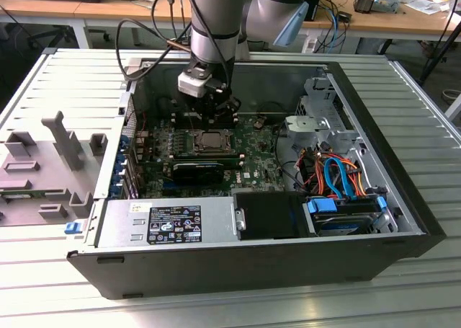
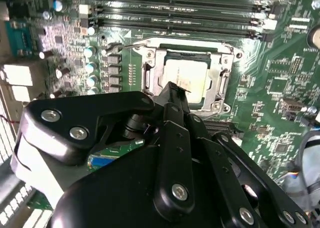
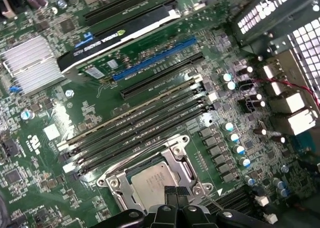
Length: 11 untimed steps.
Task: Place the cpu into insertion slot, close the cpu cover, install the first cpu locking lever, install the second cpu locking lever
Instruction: 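Install the first cpu locking lever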
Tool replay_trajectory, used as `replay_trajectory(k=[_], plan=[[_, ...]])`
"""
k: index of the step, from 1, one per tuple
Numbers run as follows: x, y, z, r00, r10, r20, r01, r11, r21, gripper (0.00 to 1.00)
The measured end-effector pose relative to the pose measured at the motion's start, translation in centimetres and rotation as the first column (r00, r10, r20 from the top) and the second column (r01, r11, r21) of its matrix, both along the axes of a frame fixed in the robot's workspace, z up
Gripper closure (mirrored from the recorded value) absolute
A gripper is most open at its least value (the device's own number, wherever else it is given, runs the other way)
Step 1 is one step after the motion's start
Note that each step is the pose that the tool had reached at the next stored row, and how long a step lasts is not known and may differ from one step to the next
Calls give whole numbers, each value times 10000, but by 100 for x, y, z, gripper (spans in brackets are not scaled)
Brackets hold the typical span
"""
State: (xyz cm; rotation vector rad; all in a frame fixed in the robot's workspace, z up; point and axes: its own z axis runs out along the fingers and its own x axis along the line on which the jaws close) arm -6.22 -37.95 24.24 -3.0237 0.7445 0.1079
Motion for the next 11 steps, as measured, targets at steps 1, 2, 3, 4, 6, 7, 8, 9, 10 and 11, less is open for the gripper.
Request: replay_trajectory(k=[1,2,3,4,6,7,8,9,10,11], plan=[[0,0,-1,9999,-150,0,150,9999,-1,89],[0,0,-3,9993,-372,0,372,9993,-1,89],[0,0,-4,9986,-525,0,525,9986,-1,89],[0,0,-5,9969,-791,0,791,9969,-1,89],[0,0,-7,9935,-1135,0,1135,9935,-1,89],[0,0,-8,9914,-1307,0,1307,9914,-1,89],[0,0,-9,9894,-1455,0,1455,9894,-1,89],[0,0,-10,9861,-1661,0,1661,9861,-1,89],[0,0,-11,9839,-1785,0,1785,9839,-1,89],[0,0,-12,9805,-1963,0,1963,9805,-1,89]])
